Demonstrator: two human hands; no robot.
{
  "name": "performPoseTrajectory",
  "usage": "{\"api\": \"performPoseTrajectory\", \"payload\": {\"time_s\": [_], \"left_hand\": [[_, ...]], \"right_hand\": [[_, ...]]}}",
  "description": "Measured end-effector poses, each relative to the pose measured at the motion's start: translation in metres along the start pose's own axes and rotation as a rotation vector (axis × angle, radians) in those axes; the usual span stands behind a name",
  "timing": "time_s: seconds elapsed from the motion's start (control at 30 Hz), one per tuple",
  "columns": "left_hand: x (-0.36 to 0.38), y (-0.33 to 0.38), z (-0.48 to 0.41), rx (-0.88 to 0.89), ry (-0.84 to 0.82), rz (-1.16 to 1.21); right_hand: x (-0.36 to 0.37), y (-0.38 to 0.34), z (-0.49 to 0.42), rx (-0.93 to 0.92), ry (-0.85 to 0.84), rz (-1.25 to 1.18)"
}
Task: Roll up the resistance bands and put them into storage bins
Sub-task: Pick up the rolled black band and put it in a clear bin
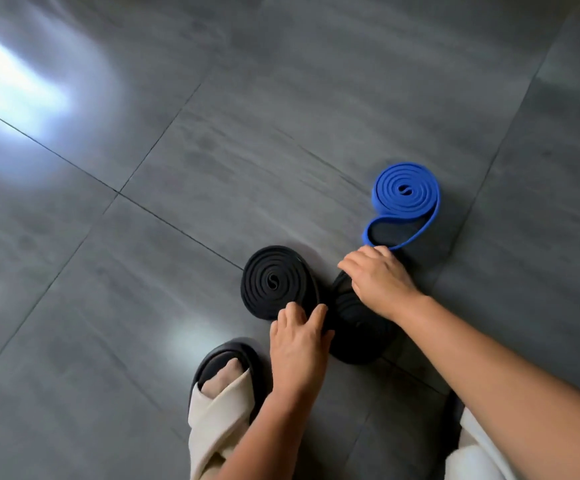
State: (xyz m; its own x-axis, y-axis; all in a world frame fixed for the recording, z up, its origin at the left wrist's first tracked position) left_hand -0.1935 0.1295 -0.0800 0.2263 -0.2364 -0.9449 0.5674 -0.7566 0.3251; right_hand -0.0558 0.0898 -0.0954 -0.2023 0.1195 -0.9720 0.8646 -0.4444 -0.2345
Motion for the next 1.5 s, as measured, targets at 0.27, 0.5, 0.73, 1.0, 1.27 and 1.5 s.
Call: {"api": "performPoseTrajectory", "payload": {"time_s": [0.27,0.5,0.73,1.0,1.27,1.5], "left_hand": [[0.011,0.001,-0.007,0.026,0.185,-0.023],[0.005,-0.007,-0.007,0.088,0.212,-0.094],[-0.01,-0.058,-0.003,-0.297,0.326,0.38],[0.019,-0.121,-0.047,-0.99,-0.119,0.729],[0.019,-0.121,-0.05,-1.068,-0.385,0.801],[0.016,-0.125,-0.03,-1.188,-0.303,0.947]], "right_hand": [[-0.004,0.007,-0.001,0.067,0.044,0.009],[-0.002,-0.036,-0.029,0.396,-0.099,-0.428],[0.016,-0.051,-0.009,0.659,-0.208,-0.395],[0.016,-0.072,0.004,0.835,-0.17,-0.467],[0.023,-0.081,0.011,0.967,-0.088,-0.49],[0.026,-0.089,0.01,0.908,-0.057,-0.48]]}}
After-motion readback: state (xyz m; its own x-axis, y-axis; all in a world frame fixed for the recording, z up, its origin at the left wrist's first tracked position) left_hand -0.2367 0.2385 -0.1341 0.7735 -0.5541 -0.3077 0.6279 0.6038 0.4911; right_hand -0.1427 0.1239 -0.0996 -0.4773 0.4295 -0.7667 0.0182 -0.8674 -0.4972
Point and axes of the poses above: each hand's wrist, its own z-axis away from the middle knuckle, its own x-axis out of the palm, y = z × x, the point moved 6 cm from there along -z, towards the middle knuckle, and after that the axes turned 13 degrees about y, right-handed, at the moved point
